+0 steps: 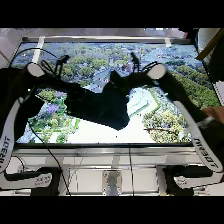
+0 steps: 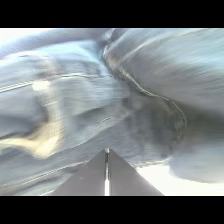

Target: Fold the clothes and pants, and hang the long-sleeved shirts on hangers.

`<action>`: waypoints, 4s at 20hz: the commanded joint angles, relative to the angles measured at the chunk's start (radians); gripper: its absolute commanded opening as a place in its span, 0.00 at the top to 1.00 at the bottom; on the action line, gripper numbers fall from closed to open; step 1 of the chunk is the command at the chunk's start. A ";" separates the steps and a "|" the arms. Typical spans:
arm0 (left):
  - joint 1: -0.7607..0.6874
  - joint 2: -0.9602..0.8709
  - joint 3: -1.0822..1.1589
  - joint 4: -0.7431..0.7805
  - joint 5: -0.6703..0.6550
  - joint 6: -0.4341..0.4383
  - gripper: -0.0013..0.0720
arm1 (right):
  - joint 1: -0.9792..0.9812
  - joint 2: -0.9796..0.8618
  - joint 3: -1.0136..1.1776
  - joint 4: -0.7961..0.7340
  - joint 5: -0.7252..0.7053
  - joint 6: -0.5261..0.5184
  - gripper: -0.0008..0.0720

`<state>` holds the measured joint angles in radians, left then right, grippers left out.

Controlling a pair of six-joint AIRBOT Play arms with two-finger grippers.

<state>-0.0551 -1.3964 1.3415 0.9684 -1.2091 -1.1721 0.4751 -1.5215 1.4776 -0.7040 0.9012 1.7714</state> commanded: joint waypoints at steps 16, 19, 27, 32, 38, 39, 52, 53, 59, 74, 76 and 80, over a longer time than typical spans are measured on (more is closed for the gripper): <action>0.306 0.049 0.000 0.011 -0.034 0.039 0.94 | -0.146 -0.120 0.303 -0.454 0.517 -0.137 0.35; 0.306 0.049 0.000 0.011 -0.034 0.039 0.94 | -0.197 -0.120 0.139 -0.463 0.457 -0.112 0.24; 0.305 0.049 0.000 0.011 -0.035 0.039 0.94 | -0.232 -0.304 -0.114 0.133 0.118 -0.302 0.13; 0.305 0.049 0.000 0.010 -0.035 0.037 0.94 | -0.173 -0.352 -0.114 0.139 0.108 -0.299 0.13; 0.304 0.049 -0.001 -0.013 -0.068 0.035 0.94 | -0.055 -0.353 -0.095 0.181 0.124 -0.346 0.48; 0.304 0.049 -0.001 -0.013 -0.070 0.035 0.94 | -0.053 -0.353 -0.082 0.180 0.114 -0.349 0.73; 0.306 0.049 0.000 -0.012 -0.093 0.035 0.94 | -0.690 -0.086 0.121 -0.187 0.406 -0.296 0.94; 0.306 0.049 0.000 -0.012 -0.093 0.035 0.94 | -0.766 -0.055 0.121 -0.215 0.453 -0.296 0.94; 0.304 0.049 0.000 -0.016 -0.093 0.026 0.94 | -1.283 0.094 0.122 -0.339 0.724 -0.311 0.94; 0.304 0.048 0.000 -0.091 -0.018 0.008 0.94 | -1.815 0.123 -0.095 -0.653 0.655 -0.336 0.42; 0.304 0.048 0.000 -0.090 -0.019 0.009 0.94 | -1.815 0.131 -0.084 -0.633 0.690 -0.290 0.40; 0.305 0.048 0.000 -0.091 -0.018 0.008 0.94 | -1.803 0.212 -0.026 -0.260 0.680 -0.213 0.40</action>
<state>0.2489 -1.3483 1.3411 0.8772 -1.2289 -1.1633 -1.3346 -1.3579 1.4303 -1.2201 1.5990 1.5078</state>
